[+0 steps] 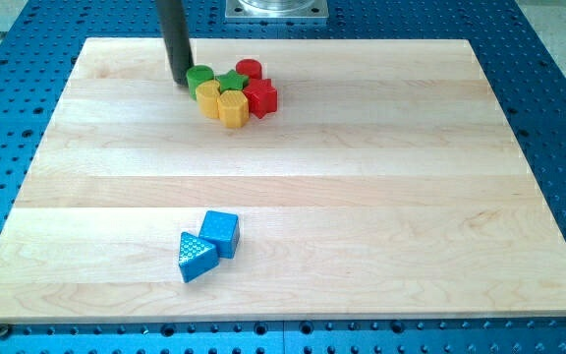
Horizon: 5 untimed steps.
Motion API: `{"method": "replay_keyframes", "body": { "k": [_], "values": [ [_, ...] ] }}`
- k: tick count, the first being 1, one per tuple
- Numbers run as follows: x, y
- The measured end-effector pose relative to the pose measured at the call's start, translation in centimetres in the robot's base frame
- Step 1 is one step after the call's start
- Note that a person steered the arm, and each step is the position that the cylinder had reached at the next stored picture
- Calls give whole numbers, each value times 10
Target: Push the circles into group of blocks
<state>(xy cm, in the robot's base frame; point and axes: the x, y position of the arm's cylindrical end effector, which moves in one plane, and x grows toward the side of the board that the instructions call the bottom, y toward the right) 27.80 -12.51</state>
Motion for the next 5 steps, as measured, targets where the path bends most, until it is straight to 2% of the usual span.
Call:
{"method": "replay_keyframes", "body": {
  "k": [1, 2, 3, 4, 5],
  "values": [
    [-2, 6],
    [-2, -33],
    [-23, -57],
    [-49, 23],
    [-37, 73]
  ]
}}
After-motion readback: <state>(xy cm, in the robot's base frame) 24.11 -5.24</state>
